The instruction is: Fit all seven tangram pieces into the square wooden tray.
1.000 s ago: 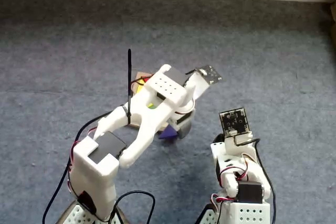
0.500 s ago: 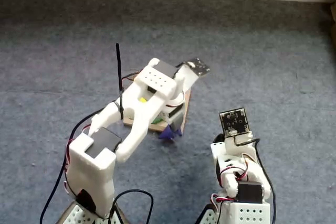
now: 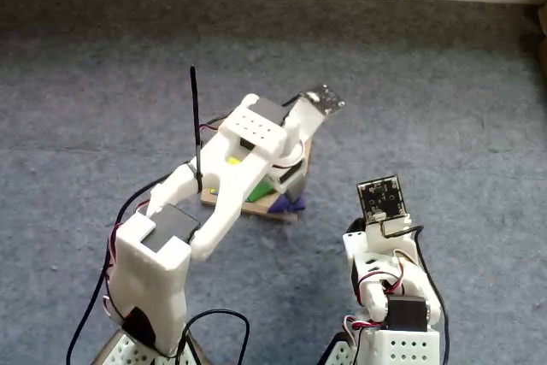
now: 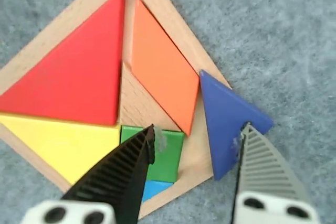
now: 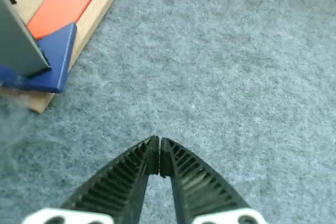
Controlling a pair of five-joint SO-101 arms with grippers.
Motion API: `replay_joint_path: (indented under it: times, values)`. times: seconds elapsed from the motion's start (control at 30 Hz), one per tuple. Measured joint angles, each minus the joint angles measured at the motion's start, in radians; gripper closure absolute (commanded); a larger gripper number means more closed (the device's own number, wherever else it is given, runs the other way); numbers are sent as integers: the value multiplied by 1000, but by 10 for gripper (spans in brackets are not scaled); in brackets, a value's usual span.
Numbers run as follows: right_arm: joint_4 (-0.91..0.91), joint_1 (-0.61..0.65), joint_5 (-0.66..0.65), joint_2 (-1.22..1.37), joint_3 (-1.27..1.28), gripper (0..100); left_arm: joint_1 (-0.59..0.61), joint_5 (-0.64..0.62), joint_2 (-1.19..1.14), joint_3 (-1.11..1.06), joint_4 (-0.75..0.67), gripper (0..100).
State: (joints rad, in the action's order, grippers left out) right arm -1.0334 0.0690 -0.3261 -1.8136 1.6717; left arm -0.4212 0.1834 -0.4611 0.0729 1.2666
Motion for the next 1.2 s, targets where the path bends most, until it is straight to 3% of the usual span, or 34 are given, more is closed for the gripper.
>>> replay_joint_path:
  times: [0.3,0.53,0.8,1.2]
  values:
    - [0,0,0,0,0,979,97,74,-11,3,-20,748]
    - [0,0,0,0,0,979,103,149,-11,3,-21,748]
    - [0,0,0,0,0,979,104,153,-15,28,94,748]
    - [0,0,0,0,0,979,55,-18,-5,64,101,748]
